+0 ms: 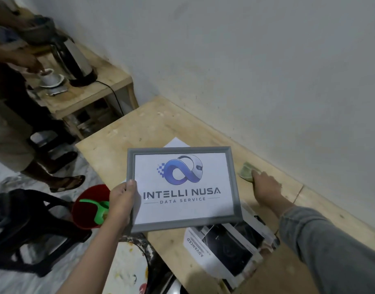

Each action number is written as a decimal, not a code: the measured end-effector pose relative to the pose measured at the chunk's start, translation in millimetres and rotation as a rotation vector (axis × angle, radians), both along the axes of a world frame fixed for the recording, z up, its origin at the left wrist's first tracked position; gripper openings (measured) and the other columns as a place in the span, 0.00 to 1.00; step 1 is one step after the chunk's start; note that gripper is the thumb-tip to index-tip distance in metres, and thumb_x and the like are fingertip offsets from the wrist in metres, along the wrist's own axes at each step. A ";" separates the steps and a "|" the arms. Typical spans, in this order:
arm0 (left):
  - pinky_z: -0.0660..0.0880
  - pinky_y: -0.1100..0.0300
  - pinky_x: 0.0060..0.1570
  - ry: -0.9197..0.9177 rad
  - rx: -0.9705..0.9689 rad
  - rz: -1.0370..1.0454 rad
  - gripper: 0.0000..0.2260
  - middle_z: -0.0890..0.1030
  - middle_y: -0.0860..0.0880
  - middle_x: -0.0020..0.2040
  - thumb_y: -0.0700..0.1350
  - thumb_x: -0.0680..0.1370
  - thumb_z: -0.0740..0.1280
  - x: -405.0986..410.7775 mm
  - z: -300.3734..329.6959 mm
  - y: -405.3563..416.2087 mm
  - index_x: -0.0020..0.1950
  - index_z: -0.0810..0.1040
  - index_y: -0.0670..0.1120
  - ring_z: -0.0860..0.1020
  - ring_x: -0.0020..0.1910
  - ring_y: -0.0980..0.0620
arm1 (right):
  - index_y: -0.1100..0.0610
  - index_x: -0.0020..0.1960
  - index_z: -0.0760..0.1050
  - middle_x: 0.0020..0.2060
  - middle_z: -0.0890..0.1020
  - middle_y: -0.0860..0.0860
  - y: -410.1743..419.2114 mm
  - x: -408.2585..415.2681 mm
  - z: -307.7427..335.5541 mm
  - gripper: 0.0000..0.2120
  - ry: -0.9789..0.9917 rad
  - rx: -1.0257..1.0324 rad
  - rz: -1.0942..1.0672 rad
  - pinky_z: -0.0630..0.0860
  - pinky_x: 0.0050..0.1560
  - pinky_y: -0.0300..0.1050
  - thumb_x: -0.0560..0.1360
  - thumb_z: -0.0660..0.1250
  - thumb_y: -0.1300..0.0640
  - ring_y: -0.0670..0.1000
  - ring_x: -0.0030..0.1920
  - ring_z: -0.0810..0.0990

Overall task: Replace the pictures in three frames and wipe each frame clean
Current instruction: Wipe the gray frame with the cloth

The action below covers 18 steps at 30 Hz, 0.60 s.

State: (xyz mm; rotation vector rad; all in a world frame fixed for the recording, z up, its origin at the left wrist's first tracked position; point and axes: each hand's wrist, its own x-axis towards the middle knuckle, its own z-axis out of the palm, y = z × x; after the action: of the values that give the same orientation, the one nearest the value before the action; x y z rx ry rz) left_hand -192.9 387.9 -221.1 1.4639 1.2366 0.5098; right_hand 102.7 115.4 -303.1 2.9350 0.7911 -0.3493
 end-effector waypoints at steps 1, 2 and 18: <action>0.65 0.55 0.37 -0.006 -0.006 0.000 0.14 0.72 0.44 0.37 0.47 0.81 0.61 1.2 0.3 -0.5 0.38 0.70 0.42 0.70 0.38 0.50 | 0.54 0.65 0.65 0.53 0.74 0.57 -0.1 3.0 1.3 0.19 -0.006 0.044 -0.012 0.75 0.44 0.50 0.75 0.55 0.64 0.58 0.50 0.77; 0.64 0.56 0.36 -0.014 -0.014 0.007 0.14 0.71 0.45 0.36 0.47 0.81 0.61 3.7 -1.1 1.3 0.38 0.70 0.42 0.69 0.37 0.50 | 0.54 0.64 0.67 0.50 0.75 0.56 1.3 7.5 3.2 0.19 0.003 0.092 -0.038 0.75 0.42 0.48 0.74 0.57 0.64 0.58 0.48 0.78; 0.58 0.56 0.35 -0.114 0.035 -0.195 0.15 0.65 0.44 0.35 0.47 0.81 0.60 78.6 24.9 -72.6 0.37 0.64 0.43 0.64 0.36 0.50 | 0.53 0.68 0.71 0.68 0.71 0.57 -54.0 -0.6 98.5 0.30 -0.297 0.470 0.403 0.80 0.41 0.57 0.68 0.68 0.71 0.63 0.67 0.70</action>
State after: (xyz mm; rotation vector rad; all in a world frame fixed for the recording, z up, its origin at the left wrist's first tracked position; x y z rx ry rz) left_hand -114.2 315.3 -196.2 1.5447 0.9883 0.4770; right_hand 102.1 61.4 -204.6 2.9944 1.5454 0.3397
